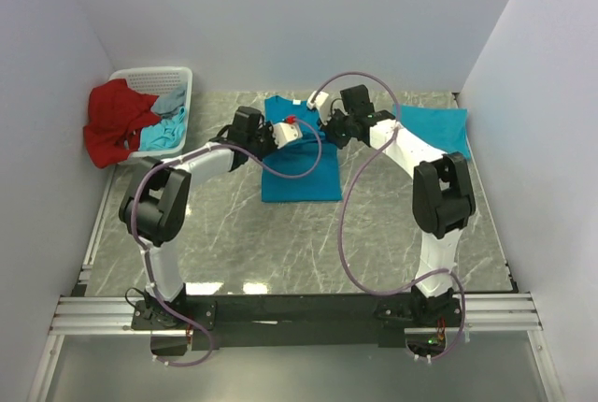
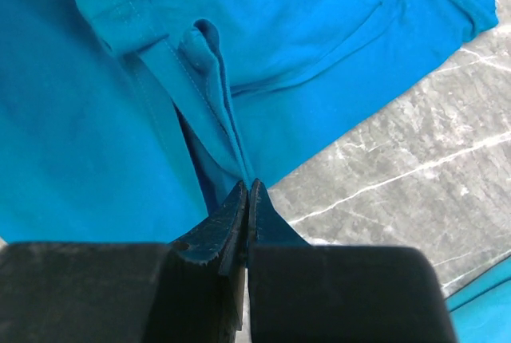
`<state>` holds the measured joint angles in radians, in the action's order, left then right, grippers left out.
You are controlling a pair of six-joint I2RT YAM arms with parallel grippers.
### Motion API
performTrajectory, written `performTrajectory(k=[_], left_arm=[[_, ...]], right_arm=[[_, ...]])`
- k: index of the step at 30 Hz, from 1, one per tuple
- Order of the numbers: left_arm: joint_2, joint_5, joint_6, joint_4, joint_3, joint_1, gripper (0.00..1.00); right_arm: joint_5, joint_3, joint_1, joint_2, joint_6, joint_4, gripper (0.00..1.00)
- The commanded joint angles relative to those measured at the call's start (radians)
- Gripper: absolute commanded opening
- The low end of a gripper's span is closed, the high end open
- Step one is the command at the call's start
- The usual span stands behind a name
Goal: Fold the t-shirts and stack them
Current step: Fold the tshirt
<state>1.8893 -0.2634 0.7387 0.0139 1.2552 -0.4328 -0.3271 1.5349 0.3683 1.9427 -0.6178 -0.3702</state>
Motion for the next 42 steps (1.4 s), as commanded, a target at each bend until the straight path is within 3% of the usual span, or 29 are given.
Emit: performTrajectory(k=[1, 3, 4, 6, 7, 8, 9, 12, 15, 16, 18, 19, 20, 21, 22, 23, 25, 26, 27, 29, 33, 42], left_arm=[[0.02, -0.049, -0.004, 0.011, 0.061, 0.009, 0.01], [0.039, -0.043, -0.036, 0.012, 0.093, 0.016, 0.02], [0.068, 0.016, -0.067, 0.039, 0.105, 0.016, 0.15], [0.12, 0.14, -0.262, 0.09, 0.165, 0.019, 0.48], [0.135, 0.201, -0.341, 0.119, 0.193, 0.023, 0.67], [0.146, 0.26, -0.407, 0.116, 0.251, 0.041, 0.73], [0.155, 0.294, -0.53, 0.106, 0.28, 0.054, 0.77], [0.09, 0.274, -0.669, 0.07, 0.329, 0.1, 0.91], [-0.055, 0.117, -0.555, 0.119, 0.198, 0.117, 0.92], [-0.093, 0.074, -0.495, 0.126, 0.15, 0.117, 0.91], [-0.191, -0.038, -0.316, 0.138, -0.006, 0.117, 0.9], [-0.22, -0.074, -0.255, 0.126, -0.054, 0.115, 0.89], [-0.251, -0.117, -0.129, 0.12, -0.157, 0.111, 0.88], [-0.309, -0.169, -0.074, 0.1, -0.21, 0.105, 0.87], [-0.337, -0.181, -0.026, 0.089, -0.261, 0.094, 0.86], [-0.361, -0.189, 0.016, 0.081, -0.348, 0.06, 0.86], [-0.409, -0.165, 0.118, 0.035, -0.417, 0.014, 0.85], [-0.418, -0.142, 0.146, 0.025, -0.463, -0.035, 0.84], [-0.429, -0.125, 0.148, 0.02, -0.482, -0.052, 0.84], [-0.438, -0.112, 0.131, 0.037, -0.525, -0.081, 0.83], [-0.397, -0.06, 0.134, 0.037, -0.533, -0.112, 0.81], [-0.319, 0.006, 0.156, 0.14, -0.528, -0.123, 0.79]], right_arm=[[0.011, 0.07, -0.008, 0.022, 0.027, 0.001, 0.0], [0.023, 0.096, -0.008, 0.041, 0.046, 0.004, 0.0], [0.058, 0.106, -0.009, 0.065, 0.093, 0.017, 0.0], [0.153, 0.133, -0.008, 0.09, 0.197, 0.074, 0.25], [0.278, 0.145, -0.009, 0.119, 0.319, 0.138, 0.34], [0.325, 0.189, -0.008, 0.136, 0.358, 0.143, 0.47], [0.367, 0.211, -0.011, 0.153, 0.39, 0.14, 0.5], [0.419, 0.219, -0.028, 0.148, 0.467, 0.146, 0.51], [0.282, 0.096, -0.054, 0.057, 0.437, 0.192, 0.52], [0.223, 0.07, -0.066, 0.036, 0.356, 0.176, 0.53], [-0.037, 0.062, -0.083, -0.002, 0.226, -0.004, 0.55], [-0.134, 0.062, -0.101, -0.014, 0.063, -0.075, 0.55], [-0.323, 0.047, -0.109, -0.03, -0.015, -0.135, 0.55], [-0.392, 0.035, -0.112, -0.057, -0.114, -0.283, 0.56], [-0.438, 0.019, -0.112, -0.074, -0.343, -0.353, 0.58], [-0.46, -0.052, -0.102, -0.097, -0.431, -0.389, 0.6], [-0.448, -0.174, -0.085, -0.198, -0.599, -0.351, 0.61], [-0.419, -0.314, -0.057, -0.238, -0.593, -0.278, 0.62], [-0.346, -0.378, -0.043, -0.301, -0.577, -0.131, 0.64], [-0.272, -0.496, -0.008, -0.333, -0.53, -0.024, 0.65], [-0.201, -0.553, 0.053, -0.327, -0.479, 0.103, 0.65], [-0.093, -0.587, 0.09, -0.286, -0.468, 0.185, 0.66]])
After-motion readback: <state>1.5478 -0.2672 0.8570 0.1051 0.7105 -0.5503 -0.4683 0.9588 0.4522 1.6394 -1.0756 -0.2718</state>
